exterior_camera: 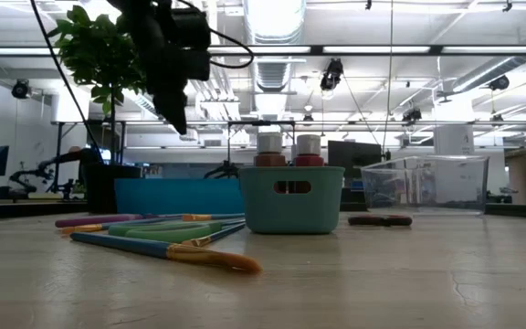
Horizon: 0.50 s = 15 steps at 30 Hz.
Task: Pick & Place Paint Supplies
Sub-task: Put the top big blue paint brush into the blue bin
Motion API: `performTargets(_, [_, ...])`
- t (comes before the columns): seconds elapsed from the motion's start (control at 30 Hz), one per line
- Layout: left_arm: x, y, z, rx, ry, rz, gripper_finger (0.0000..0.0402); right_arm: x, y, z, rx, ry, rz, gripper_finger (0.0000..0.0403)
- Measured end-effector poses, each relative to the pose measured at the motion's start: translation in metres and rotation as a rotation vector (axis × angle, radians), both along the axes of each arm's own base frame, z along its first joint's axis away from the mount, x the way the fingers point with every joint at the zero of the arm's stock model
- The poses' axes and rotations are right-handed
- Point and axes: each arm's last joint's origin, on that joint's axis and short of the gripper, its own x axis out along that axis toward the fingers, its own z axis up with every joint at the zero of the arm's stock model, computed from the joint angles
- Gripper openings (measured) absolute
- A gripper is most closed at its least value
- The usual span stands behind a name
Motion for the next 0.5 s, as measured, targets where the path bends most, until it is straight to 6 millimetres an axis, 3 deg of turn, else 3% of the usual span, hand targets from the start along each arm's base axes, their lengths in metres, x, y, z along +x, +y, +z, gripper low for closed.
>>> performTargets(0.3, [0.012,-0.046,-0.022,-0.197,0.057,0.194,0.0146,0.0,0.0,0.0,-0.019,0.001,-0.017,0.0009])
performTargets(0.5, [0.031,-0.061,-0.035,-0.246,-0.023,0.287,0.012,0.0,0.0,0.0,-0.023,0.006,-0.019,0.0009])
